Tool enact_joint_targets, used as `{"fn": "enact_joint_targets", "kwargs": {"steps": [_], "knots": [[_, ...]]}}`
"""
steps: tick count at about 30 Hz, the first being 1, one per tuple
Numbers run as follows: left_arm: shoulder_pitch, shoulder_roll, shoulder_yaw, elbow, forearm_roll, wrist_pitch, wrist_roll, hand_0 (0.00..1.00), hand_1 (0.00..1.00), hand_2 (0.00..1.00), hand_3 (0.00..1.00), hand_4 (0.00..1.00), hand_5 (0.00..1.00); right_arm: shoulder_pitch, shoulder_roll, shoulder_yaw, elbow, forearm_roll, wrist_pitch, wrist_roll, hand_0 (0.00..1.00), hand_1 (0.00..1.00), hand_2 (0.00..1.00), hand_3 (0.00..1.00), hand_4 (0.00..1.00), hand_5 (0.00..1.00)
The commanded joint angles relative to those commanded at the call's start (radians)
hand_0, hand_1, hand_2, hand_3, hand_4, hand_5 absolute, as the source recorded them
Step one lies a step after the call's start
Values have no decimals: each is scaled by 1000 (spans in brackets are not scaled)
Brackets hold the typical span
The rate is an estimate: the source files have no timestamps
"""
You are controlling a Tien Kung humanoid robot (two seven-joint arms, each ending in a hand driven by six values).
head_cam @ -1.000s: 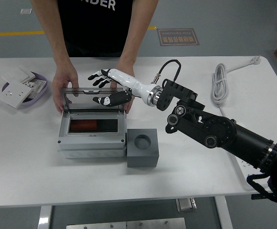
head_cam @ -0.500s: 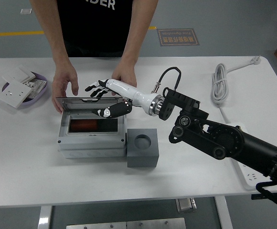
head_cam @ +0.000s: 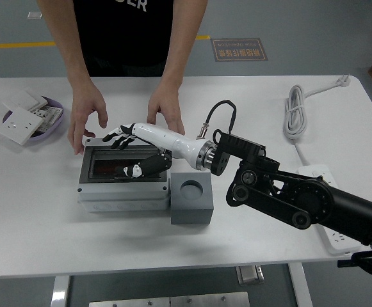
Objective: Pick up the cylinder from the cube,place it in the box,flap close box
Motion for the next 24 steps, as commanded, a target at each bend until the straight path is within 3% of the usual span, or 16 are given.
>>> {"fn": "enact_joint_targets", "kwargs": {"steps": [9,17,24], "knots": [[0,0,-5,0,2,1,2,923,852,854,951,2,2,-27,-33,73,6,22,9,-3,785,698,732,792,697,239],[3,-3,-4,0,-2,3,3,923,852,854,951,2,2,-112,-77,253,-23,6,-31,4,792,706,742,799,696,243],[4,-6,-4,0,-5,3,2,923,852,854,951,2,2,-200,-91,425,-39,-66,-53,-11,785,704,736,788,697,247]]}}
